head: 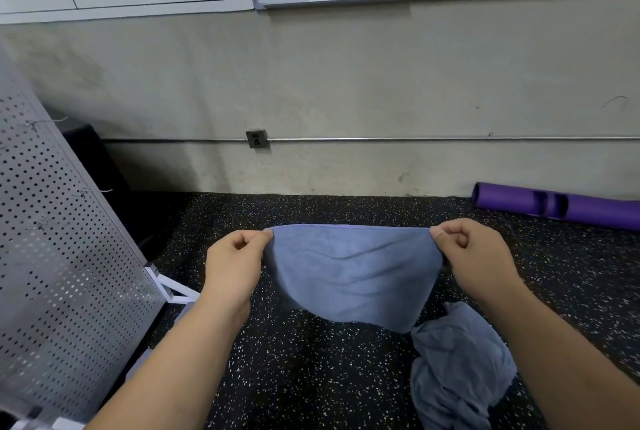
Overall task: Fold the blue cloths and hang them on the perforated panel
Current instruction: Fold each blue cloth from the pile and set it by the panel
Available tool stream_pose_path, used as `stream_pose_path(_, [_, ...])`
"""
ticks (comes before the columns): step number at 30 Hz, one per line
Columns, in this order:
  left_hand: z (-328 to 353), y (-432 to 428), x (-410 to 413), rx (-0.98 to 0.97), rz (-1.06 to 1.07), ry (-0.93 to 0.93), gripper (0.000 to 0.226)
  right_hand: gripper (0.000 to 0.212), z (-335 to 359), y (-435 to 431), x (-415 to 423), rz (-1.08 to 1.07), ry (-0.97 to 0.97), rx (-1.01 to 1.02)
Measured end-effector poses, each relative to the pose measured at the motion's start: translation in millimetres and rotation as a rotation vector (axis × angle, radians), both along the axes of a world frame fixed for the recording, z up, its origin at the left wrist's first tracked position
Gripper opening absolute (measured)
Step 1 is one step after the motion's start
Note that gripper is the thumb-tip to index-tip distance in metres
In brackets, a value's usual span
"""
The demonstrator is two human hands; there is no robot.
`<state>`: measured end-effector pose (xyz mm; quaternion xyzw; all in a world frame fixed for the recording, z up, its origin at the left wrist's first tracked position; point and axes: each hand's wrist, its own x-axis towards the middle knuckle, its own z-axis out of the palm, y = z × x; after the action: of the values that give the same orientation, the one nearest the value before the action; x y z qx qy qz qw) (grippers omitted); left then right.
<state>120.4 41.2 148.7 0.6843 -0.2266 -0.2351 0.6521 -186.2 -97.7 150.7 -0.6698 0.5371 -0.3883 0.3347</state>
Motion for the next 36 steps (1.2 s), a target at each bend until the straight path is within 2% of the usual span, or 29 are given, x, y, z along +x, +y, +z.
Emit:
stream_pose_path(2, [-3.6,-1.6,-5.4,-0.004,0.009,0.021,0.017,0.014,-0.4,2.8,5.1,-0.022,-0.039,0.005])
stream_pose_path(6, [-4.6,-5.1,-23.4,-0.005,-0.041,-0.053,0.013,0.011,1.0,11.9,17.9,-0.055,-0.064,-0.018])
stream_pose_path(12, [-2.6,-9.3,-49.9,-0.028,-0.135,-0.089,0.010,0.005,3.4,30.0,36.8,0.002,-0.170,-0.021])
stream_pose_path(23, [-7.8,-7.6,-87.0,0.049,-0.347,-0.207,0.010,0.018,-4.2,60.0,59.5,0.131,-0.138,-0.053])
stream_pose_path(27, [-12.5,-7.4,-92.5,0.058,-0.354,-0.247,0.007,0.018,-4.7,68.6,64.0,0.151,-0.148,-0.056])
stream_pose_path(36, [-14.9,-7.8,-93.9,0.038,-0.326,-0.195,0.003,0.026,-4.0,74.2,67.3,0.175,-0.184,-0.068])
